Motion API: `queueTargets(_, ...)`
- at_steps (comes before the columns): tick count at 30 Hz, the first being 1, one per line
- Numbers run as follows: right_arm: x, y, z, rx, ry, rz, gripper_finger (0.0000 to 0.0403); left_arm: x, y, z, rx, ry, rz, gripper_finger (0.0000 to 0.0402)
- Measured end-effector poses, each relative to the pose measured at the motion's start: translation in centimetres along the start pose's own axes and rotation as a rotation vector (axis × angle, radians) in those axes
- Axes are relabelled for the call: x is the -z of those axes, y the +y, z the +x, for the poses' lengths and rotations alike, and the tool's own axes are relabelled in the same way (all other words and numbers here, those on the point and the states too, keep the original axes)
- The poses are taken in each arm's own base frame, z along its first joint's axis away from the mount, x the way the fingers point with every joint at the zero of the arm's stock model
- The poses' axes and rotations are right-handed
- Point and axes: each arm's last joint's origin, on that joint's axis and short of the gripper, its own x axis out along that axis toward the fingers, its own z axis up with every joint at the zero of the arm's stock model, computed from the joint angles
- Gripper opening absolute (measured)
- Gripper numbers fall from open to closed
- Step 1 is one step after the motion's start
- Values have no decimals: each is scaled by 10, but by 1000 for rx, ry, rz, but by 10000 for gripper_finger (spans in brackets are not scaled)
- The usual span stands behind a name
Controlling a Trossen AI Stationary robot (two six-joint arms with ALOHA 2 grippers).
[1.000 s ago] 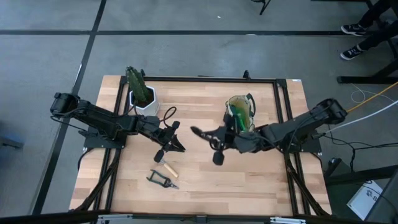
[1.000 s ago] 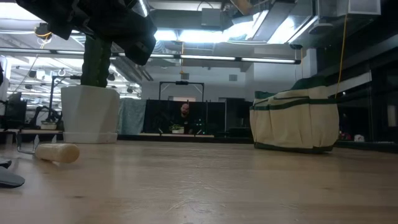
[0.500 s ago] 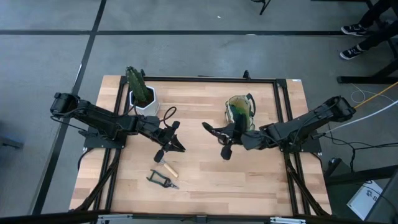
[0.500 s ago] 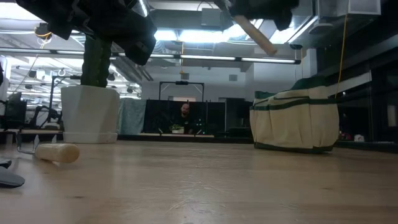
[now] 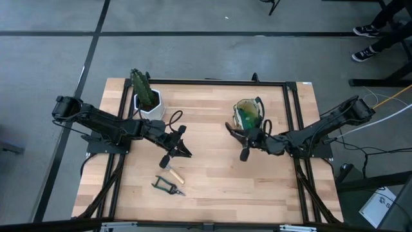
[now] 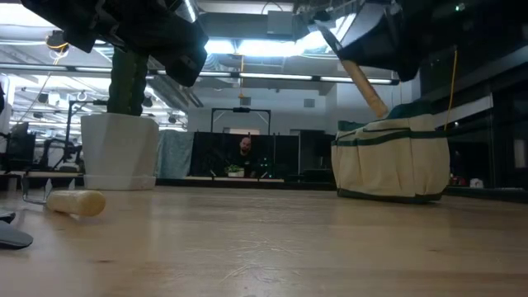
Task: Pick & Place Garden tools in Gardening bag
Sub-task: Put the trowel into the gardening bag
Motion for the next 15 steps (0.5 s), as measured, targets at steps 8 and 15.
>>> queueTargets(8,0,-5,2,87,-7,-108,51,0,0,0,0,0,0,31)
queueTargets(15,1,-16,12,105,26,-189,51,0,0,0,0,0,0,31)
